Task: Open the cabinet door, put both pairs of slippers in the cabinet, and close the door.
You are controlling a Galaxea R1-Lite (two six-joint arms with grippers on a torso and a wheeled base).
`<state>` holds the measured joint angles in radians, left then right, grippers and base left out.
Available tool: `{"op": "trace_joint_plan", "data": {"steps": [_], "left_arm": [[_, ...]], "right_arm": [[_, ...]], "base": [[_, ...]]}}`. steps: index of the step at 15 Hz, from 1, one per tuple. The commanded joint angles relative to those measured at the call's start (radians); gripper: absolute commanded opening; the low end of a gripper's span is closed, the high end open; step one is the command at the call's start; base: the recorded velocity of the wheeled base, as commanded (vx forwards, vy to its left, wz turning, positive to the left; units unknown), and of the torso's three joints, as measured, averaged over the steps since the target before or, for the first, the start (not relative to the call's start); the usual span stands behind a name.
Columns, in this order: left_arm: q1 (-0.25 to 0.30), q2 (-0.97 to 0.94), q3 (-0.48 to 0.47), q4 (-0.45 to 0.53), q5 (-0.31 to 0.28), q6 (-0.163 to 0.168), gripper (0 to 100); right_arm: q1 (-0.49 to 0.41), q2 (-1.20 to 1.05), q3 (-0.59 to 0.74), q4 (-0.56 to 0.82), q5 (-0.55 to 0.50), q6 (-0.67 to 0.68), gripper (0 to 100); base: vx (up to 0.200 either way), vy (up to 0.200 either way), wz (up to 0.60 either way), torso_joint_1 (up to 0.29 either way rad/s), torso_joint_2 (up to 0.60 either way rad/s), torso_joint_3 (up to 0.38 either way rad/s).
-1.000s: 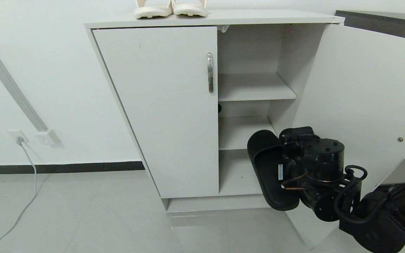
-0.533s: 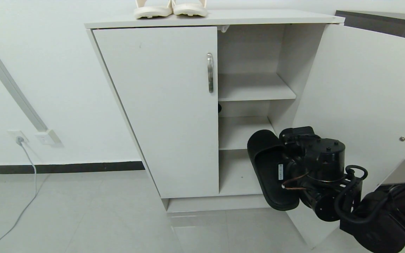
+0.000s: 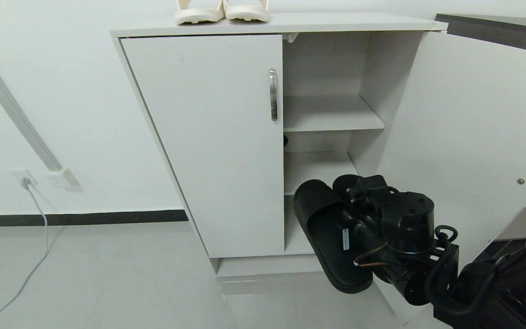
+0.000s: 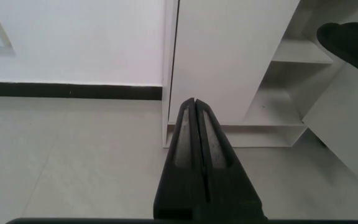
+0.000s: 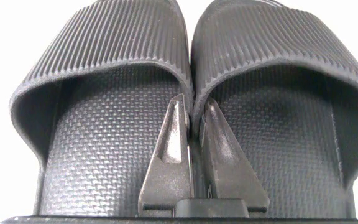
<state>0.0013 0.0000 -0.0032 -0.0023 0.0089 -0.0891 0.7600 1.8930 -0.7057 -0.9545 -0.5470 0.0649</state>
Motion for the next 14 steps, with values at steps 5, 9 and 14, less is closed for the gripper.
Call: {"op": "trace_joint_plan", "data": {"steps": [5, 9, 14], "left_arm": [[0.0, 0.002, 0.0, -0.001, 0.0, 0.0, 0], [0.0, 0.0, 0.0, -0.001, 0.0, 0.0, 0], [0.0, 0.002, 0.0, -0.001, 0.0, 0.002, 0]], "right_arm": [[0.027, 0.024, 0.019, -0.003, 0.01, -0.005, 0], [0.03, 0.023, 0.028, -0.004, 0.027, 0.001, 0], [0.027, 0.018, 0.042, -0.04, 0.016, -0.005, 0]], "base": [[0.0, 0.0, 0.12, 0.001, 0.0, 0.0], [0.0, 0.0, 0.3, 0.0, 0.0, 0.0], [0.0, 0.0, 0.0, 0.0, 0.0, 0.0]]}}
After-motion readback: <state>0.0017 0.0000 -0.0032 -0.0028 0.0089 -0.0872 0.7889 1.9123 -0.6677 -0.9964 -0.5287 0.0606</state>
